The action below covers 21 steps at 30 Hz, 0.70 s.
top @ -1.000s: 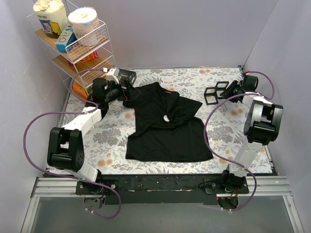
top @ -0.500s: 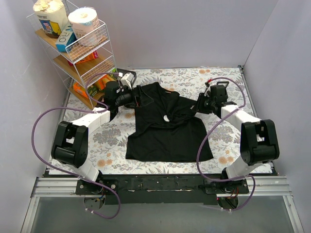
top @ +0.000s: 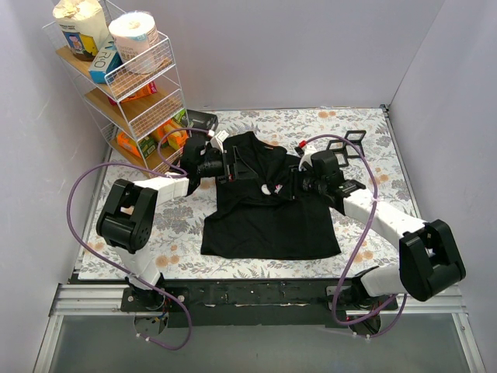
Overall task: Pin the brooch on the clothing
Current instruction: Pick up the brooch from the brooch box.
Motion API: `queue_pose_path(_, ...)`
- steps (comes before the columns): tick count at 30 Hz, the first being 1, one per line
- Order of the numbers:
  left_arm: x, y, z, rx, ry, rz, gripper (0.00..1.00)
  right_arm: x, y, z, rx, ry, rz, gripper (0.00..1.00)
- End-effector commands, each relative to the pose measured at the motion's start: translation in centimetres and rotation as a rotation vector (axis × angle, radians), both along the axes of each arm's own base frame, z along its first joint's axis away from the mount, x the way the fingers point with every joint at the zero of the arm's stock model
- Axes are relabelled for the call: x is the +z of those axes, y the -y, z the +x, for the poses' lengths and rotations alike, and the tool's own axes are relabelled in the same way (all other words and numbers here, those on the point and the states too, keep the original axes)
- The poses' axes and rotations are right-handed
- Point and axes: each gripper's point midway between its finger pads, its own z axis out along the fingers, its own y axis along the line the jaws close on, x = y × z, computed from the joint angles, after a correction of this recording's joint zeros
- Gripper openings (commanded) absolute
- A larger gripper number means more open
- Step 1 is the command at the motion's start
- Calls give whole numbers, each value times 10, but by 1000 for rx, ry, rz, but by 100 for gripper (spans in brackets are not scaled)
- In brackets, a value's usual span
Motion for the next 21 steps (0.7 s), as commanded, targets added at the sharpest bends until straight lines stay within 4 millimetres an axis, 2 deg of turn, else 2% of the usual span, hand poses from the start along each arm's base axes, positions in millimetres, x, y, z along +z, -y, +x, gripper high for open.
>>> queue_pose_path(1, 27, 5, -2, -47, 12, -73, 96, 24, -9, -5, 51, 75, 57, 1)
queue_pose_path(6, 28, 11, -12, -106, -24, -133, 92, 33, -12, -7, 80, 94, 52, 1)
queue_pose_path(12, 21, 30, -27, -163, -42, -111, 87, 49, -23, -8, 110, 121, 80, 1)
queue_pose_path(14, 20, 34, -30, -175, -51, -124, 84, 48, -27, -9, 125, 117, 73, 1)
queue_pose_path(18, 13, 36, -33, -179, -87, -122, 73, 50, -37, -13, 154, 130, 62, 1)
queue_pose_path(21, 9, 39, -36, -190, -104, -119, 70, 50, -42, -13, 164, 133, 58, 1)
